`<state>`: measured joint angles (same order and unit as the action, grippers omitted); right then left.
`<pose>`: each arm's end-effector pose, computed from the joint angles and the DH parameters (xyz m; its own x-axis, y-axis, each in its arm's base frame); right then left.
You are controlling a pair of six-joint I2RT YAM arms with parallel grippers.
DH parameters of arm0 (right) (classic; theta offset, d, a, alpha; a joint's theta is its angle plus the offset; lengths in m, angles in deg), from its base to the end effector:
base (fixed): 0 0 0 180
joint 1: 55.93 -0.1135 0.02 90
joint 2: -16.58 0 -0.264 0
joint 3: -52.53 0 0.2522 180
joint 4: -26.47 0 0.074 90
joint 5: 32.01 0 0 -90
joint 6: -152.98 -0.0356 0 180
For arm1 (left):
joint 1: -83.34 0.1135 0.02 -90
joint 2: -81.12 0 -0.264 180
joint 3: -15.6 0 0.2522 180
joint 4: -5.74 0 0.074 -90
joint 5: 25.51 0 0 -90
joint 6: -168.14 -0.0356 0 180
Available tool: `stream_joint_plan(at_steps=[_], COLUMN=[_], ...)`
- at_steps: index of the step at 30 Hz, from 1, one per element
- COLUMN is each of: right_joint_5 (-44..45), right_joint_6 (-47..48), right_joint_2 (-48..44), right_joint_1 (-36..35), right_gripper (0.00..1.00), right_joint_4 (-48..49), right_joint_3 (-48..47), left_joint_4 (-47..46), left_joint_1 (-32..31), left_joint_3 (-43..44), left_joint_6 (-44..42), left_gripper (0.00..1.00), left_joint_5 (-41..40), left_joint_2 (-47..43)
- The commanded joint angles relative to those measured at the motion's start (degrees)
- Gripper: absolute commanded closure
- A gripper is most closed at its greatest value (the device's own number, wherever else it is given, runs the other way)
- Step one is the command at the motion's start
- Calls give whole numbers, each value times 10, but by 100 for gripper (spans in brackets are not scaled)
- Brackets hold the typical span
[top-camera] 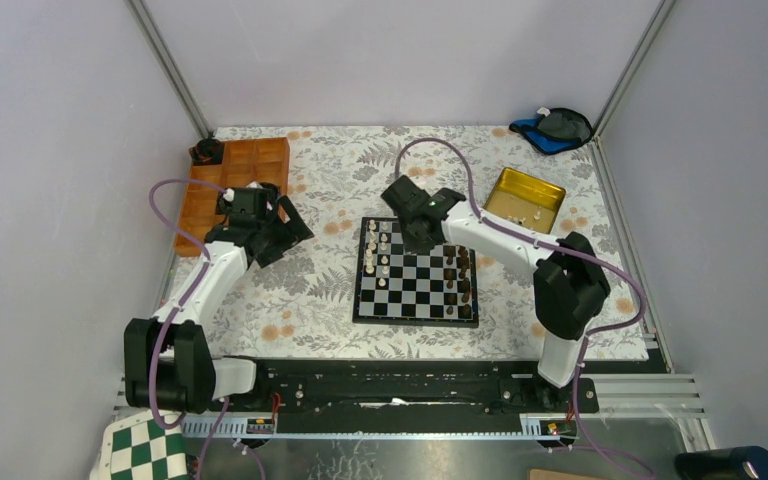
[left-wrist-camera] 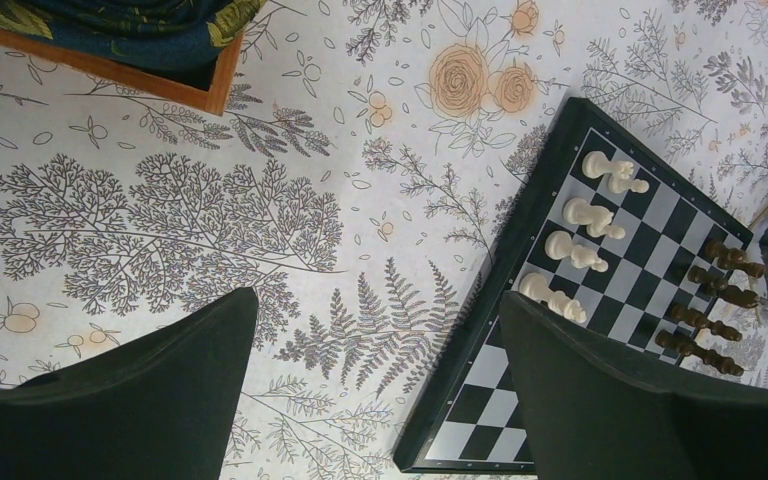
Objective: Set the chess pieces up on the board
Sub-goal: Adjust the chess piece on the chessboard.
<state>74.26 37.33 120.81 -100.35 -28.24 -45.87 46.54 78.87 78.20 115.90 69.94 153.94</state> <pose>0.2848 0.2651 0.2496 -0.8088 -0.2108 -0.5489 -0.2478 0.9688 -0.0070 0.2580 -0.0236 0.2359 -0.6967 -0.5570 -0.4521 -0.3661 0.8180 -0.4436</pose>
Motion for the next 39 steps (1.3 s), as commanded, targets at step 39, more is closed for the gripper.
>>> stream_joint_plan(at_steps=[39], right_joint_5=[-80], right_joint_6=[-25], right_joint_2=[117], right_joint_1=[-58], right_gripper=[100], right_joint_4=[90], right_joint_3=[-40], left_joint_4=[0], left_joint_1=[-3], left_joint_3=[5], left_joint_6=[-25], left_gripper=[1], left_joint_5=[-20], left_joint_2=[33])
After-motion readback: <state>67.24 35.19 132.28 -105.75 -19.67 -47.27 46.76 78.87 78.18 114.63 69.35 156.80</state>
